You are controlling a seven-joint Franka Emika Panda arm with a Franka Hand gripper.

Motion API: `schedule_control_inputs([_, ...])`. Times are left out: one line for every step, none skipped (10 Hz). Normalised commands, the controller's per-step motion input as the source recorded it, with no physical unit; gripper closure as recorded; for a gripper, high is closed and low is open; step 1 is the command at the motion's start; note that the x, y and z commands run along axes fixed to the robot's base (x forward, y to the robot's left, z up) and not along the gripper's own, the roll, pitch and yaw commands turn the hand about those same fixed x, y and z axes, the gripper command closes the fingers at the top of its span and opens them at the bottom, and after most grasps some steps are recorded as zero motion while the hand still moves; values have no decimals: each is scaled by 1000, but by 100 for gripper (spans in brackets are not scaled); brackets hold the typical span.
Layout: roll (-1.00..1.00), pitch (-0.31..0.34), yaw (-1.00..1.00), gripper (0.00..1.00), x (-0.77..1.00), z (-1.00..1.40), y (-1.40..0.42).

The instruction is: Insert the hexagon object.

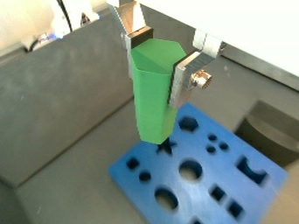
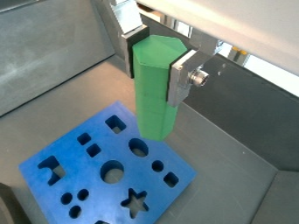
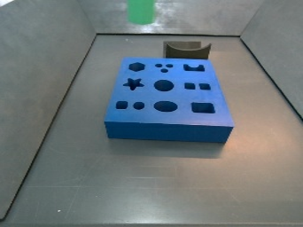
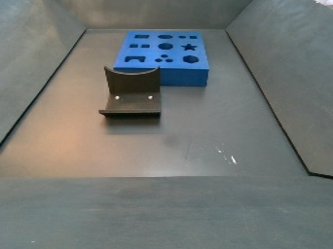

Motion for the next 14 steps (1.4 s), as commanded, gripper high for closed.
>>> schedule_control_inputs([0,-34,0,100,-263,-1000,729])
schedule_control_inputs([-49,33,0,100,54,-814,429])
schedule_control_inputs([-154,0,-91,100,77,-820,477])
schedule_control_inputs([-260,0,-80,100,149,-623,511])
schedule_control_inputs([-236,0,-71,100,163,-600,480])
schedule_control_inputs([-134,26,-123,100,143,-626,486])
schedule_control_inputs([-33,66,-154,100,49,-643,526])
schedule_control_inputs([79,76,-80,100,0,-511,383])
schedule_control_inputs([216,83,-3,100,-260,-234,351])
schedule_control_inputs([143,66,0,100,-131,-226,274])
schedule_control_inputs([0,-47,0,100,-106,-289,240])
schedule_control_inputs([-79,-130,-66,100,0,-111,146])
schedule_control_inputs([-154,-361,-163,100,-57,-43,117])
schedule_control_inputs([-64,-427,-229,100,-140,-60,49])
